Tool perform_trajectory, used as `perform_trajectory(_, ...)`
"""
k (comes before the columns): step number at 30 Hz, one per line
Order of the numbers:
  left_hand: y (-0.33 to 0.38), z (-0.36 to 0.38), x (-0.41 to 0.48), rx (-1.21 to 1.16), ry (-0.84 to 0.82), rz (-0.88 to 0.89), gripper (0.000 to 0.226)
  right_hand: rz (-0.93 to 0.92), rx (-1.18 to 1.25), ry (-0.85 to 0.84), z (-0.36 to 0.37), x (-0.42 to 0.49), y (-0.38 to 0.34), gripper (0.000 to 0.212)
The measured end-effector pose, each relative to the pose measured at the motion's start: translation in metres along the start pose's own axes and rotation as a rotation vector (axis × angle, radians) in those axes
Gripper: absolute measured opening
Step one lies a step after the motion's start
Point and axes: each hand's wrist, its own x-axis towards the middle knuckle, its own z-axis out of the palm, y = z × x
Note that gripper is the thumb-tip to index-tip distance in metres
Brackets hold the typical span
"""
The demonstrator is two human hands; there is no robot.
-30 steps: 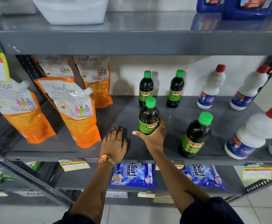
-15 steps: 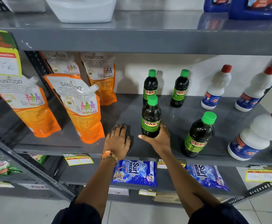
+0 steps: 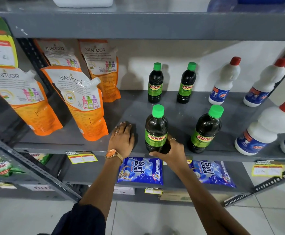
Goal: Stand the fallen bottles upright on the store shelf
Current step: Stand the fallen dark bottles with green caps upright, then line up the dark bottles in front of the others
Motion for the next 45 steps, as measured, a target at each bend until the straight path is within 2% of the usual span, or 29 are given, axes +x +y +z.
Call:
perform_trajectory(3, 0.004, 0.0, -0.006, -0.149, 0.02, -0.042, 0.042, 0.001, 0.041, -0.016, -0.001, -0.006, -0.003, 0.077)
perform_trajectory(5, 0.008, 0.0, -0.021, -0.325, 0.034, -0.07, 0.047, 0.008, 0.111, 0.047, -0.004, -0.016, 0.003, 0.084)
perform_trajectory(8, 0.021, 0.004, -0.049, -0.519, 0.038, -0.037, 0.06, 0.026, 0.166, 0.402, -0.014, -0.048, 0.015, 0.061)
perform_trajectory(9, 0.027, 0.006, -0.055, -0.49, 0.03, -0.022, 0.067, 0.041, 0.177, 0.542, -0.018, -0.056, 0.019, 0.06)
perform_trajectory(11, 0.039, 0.012, -0.057, -0.388, 0.032, -0.042, 0.082, 0.1, 0.206, 0.71, -0.033, -0.061, 0.031, 0.078)
perform_trajectory(13, 0.047, 0.017, -0.052, -0.376, 0.063, -0.109, 0.09, 0.165, 0.233, 0.667, -0.046, -0.05, 0.044, 0.102)
perform_trajectory(14, 0.05, 0.02, -0.049, -0.389, 0.076, -0.139, 0.091, 0.179, 0.22, 0.611, -0.051, -0.042, 0.05, 0.106)
perform_trajectory(16, 0.053, 0.024, -0.045, -0.409, 0.095, -0.177, 0.088, 0.18, 0.156, 0.523, -0.056, -0.03, 0.058, 0.097)
perform_trajectory(18, 0.053, 0.027, -0.044, -0.432, 0.128, -0.194, 0.078, 0.192, 0.129, 0.511, -0.055, -0.025, 0.062, 0.087)
perform_trajectory(23, 0.051, 0.031, -0.047, -0.449, 0.219, -0.175, 0.073, 0.188, 0.12, 0.512, -0.052, -0.027, 0.066, 0.087)
perform_trajectory(28, 0.055, 0.029, -0.048, -0.446, 0.221, -0.18, 0.077, 0.154, 0.13, 0.49, -0.055, -0.024, 0.071, 0.089)
perform_trajectory(30, 0.057, 0.028, -0.047, -0.435, 0.215, -0.197, 0.084, 0.139, 0.141, 0.469, -0.058, -0.023, 0.073, 0.091)
perform_trajectory(33, 0.068, 0.021, -0.054, -0.45, 0.219, -0.246, 0.111, 0.093, 0.185, 0.438, -0.063, -0.03, 0.072, 0.097)
perform_trajectory(35, 0.088, 0.014, -0.068, -0.42, 0.311, -0.272, 0.117, 0.058, 0.236, 0.506, -0.072, -0.043, 0.074, 0.091)
perform_trajectory(38, 0.138, 0.014, -0.098, -0.449, 0.411, -0.143, 0.101, 0.027, 0.22, 0.774, -0.092, -0.063, 0.084, 0.066)
perform_trajectory(39, 0.156, 0.018, -0.105, -0.48, 0.39, -0.083, 0.096, 0.031, 0.196, 0.866, -0.102, -0.067, 0.09, 0.065)
perform_trajectory(41, 0.187, 0.028, -0.106, -0.53, 0.302, 0.003, 0.092, 0.06, 0.129, 0.96, -0.127, -0.065, 0.106, 0.078)
perform_trajectory(43, 0.207, 0.037, -0.092, -0.573, 0.243, 0.015, 0.095, 0.123, 0.132, 0.872, -0.149, -0.052, 0.123, 0.1)
perform_trajectory(45, 0.218, 0.047, -0.072, -0.586, 0.207, -0.039, 0.103, 0.152, 0.202, 0.704, -0.167, -0.038, 0.137, 0.103)
